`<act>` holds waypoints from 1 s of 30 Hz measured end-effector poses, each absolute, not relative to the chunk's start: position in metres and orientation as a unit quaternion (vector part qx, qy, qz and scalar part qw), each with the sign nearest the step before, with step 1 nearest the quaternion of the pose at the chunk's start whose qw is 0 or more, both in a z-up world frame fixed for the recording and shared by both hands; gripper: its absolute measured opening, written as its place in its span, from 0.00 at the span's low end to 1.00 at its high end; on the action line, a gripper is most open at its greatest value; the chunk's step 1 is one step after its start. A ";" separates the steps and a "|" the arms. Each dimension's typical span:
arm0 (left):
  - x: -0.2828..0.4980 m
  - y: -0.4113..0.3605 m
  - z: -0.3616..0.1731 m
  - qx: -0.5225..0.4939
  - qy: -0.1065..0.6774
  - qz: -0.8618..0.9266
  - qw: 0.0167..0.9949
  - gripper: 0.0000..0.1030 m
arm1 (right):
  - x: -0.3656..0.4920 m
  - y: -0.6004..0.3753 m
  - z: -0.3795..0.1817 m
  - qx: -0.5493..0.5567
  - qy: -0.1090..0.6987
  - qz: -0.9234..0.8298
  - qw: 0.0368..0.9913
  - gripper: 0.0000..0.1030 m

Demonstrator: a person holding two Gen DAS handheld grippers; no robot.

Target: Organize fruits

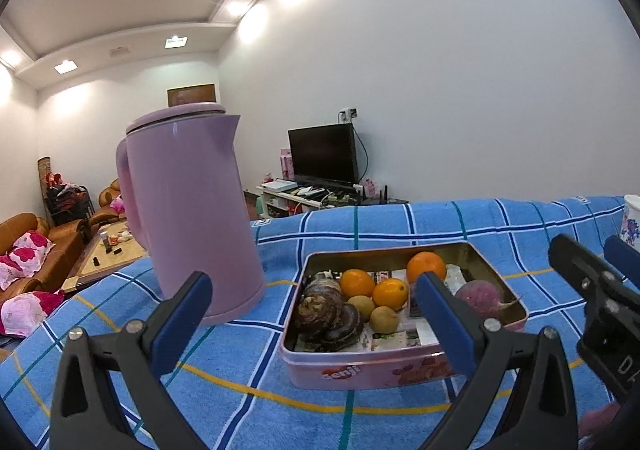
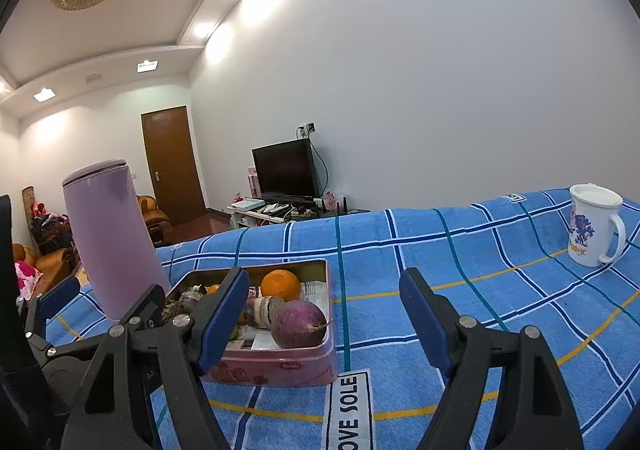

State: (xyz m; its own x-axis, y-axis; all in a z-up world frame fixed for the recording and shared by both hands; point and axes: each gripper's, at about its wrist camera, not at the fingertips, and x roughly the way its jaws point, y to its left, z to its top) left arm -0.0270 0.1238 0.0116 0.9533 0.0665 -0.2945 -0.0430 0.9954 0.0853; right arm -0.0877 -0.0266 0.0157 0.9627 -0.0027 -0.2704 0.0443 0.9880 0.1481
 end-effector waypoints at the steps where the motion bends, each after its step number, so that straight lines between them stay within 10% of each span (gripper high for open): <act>1: -0.027 0.124 0.011 0.038 0.151 0.027 0.987 1.00 | -0.087 -0.027 0.016 0.076 0.136 -0.012 0.988 0.77; 30: -0.023 0.122 0.010 0.041 0.161 0.024 0.986 1.00 | -0.086 -0.022 0.018 0.062 0.139 -0.019 0.988 0.77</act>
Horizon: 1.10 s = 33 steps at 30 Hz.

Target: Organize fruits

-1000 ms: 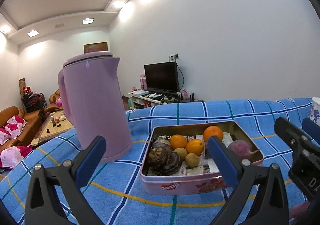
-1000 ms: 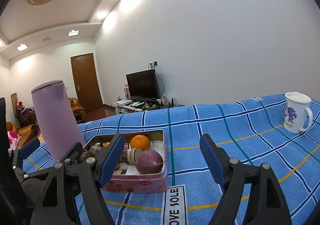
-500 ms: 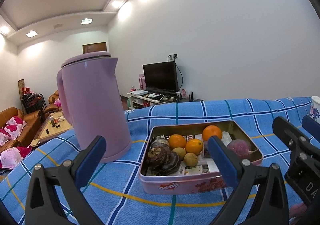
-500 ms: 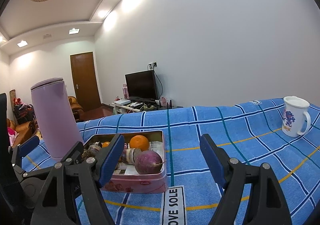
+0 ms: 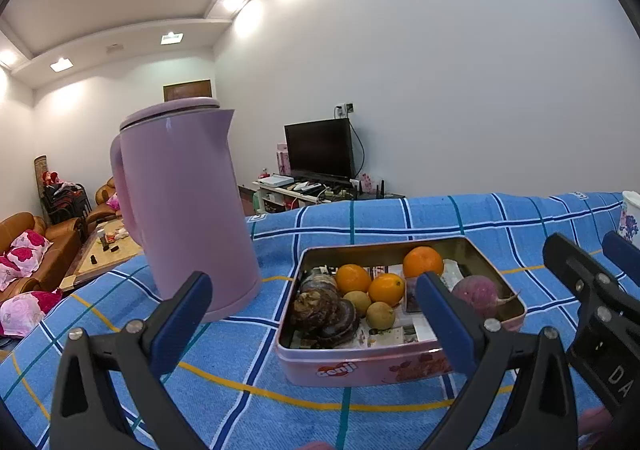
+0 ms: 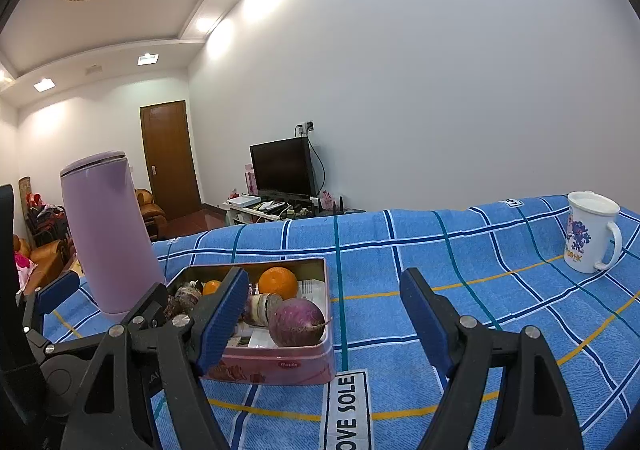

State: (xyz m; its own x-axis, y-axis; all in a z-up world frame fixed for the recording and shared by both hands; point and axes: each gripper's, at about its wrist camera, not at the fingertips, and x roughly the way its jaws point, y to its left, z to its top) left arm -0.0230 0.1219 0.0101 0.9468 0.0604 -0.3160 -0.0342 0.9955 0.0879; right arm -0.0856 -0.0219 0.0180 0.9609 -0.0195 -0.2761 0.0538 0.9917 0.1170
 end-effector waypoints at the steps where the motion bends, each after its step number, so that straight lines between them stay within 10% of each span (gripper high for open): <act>1: -0.023 0.122 0.010 0.040 0.161 0.024 0.986 1.00 | -0.086 -0.022 0.018 0.062 0.139 -0.019 0.988 0.77; 33: -0.022 0.122 0.010 0.038 0.166 0.023 0.985 1.00 | -0.084 -0.021 0.017 0.059 0.142 -0.019 0.988 0.77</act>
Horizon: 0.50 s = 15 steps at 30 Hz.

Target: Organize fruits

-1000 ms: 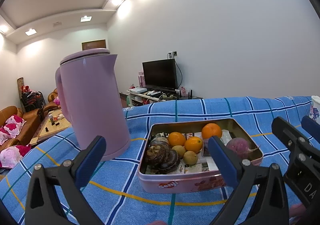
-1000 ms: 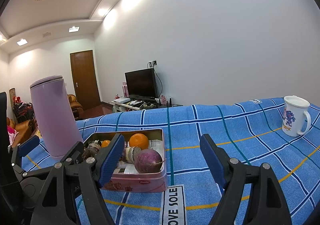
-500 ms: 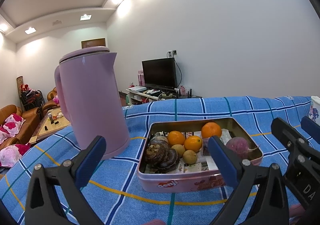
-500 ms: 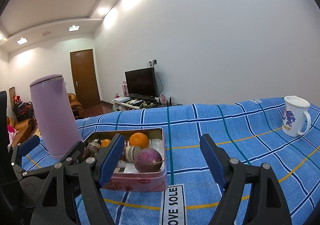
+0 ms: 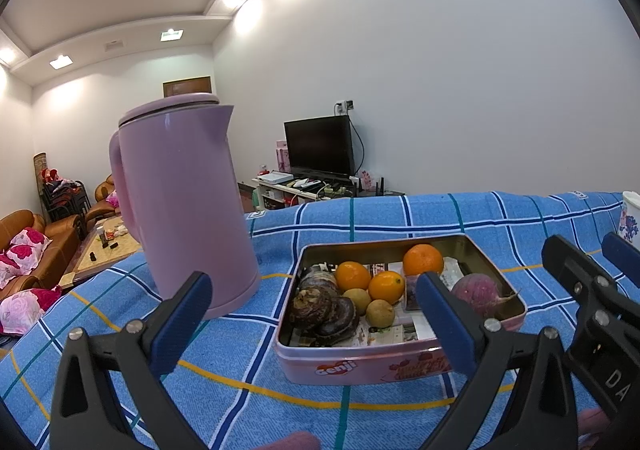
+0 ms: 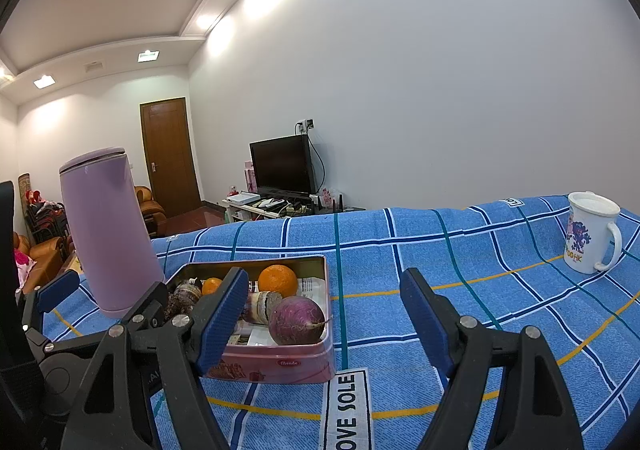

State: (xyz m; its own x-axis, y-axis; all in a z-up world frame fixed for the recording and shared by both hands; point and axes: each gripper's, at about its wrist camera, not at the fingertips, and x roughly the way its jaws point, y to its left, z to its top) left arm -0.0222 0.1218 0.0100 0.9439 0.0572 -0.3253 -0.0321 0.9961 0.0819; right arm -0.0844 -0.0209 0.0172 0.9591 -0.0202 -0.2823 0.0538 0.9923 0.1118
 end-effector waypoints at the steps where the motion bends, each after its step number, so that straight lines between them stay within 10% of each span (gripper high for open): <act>1: -0.022 0.122 0.010 0.038 0.166 0.023 0.985 1.00 | -0.085 -0.021 0.017 0.059 0.142 -0.019 0.988 0.77; 15: -0.019 0.123 0.008 0.034 0.179 0.021 0.983 1.00 | -0.084 -0.020 0.017 0.058 0.143 -0.019 0.988 0.77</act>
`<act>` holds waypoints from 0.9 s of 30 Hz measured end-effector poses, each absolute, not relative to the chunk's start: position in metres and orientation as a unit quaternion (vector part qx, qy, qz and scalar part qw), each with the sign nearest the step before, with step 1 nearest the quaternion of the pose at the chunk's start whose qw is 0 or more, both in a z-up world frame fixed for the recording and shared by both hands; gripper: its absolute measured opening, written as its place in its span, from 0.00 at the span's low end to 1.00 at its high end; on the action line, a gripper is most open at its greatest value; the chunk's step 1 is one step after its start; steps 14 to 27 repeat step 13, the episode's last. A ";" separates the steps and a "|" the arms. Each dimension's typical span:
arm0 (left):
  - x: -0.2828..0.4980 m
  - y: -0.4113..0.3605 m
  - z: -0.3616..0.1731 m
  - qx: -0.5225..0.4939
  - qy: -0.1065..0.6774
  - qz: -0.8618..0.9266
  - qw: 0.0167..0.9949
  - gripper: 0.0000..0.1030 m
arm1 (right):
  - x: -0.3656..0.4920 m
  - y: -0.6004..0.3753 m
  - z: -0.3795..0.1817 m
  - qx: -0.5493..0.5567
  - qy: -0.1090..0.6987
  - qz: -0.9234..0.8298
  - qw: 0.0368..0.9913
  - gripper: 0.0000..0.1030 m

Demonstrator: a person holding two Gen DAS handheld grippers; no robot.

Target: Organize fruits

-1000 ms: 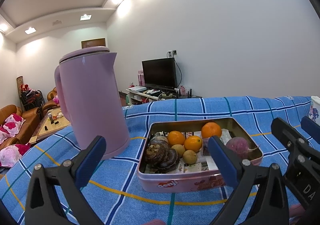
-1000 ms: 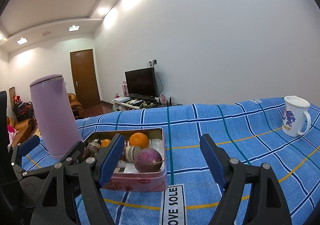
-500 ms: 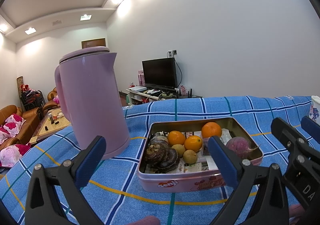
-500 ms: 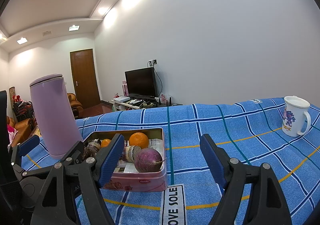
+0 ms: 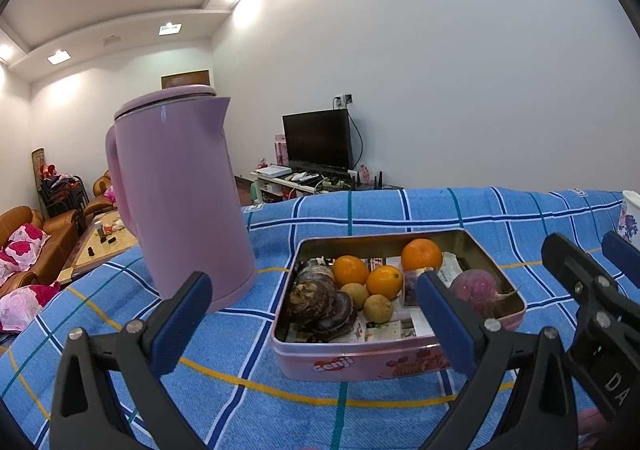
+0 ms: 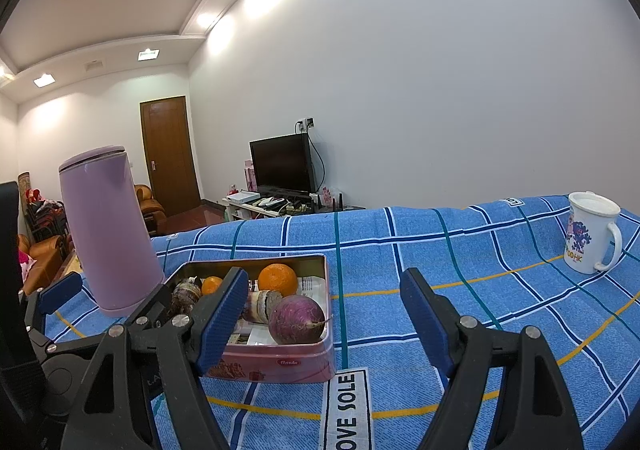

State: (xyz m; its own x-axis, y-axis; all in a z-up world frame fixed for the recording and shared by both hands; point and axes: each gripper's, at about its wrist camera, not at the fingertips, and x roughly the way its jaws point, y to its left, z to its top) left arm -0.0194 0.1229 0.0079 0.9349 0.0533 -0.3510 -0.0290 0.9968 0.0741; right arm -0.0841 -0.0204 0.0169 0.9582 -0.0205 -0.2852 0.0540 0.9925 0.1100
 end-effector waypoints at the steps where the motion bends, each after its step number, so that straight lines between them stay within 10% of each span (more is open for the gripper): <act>1: -0.019 0.123 0.008 0.032 0.180 0.020 0.983 1.00 | -0.084 -0.021 0.017 0.058 0.144 -0.019 0.988 0.77; 27: -0.015 0.125 0.006 0.028 0.185 0.020 0.982 1.00 | -0.085 -0.021 0.016 0.057 0.145 -0.019 0.988 0.77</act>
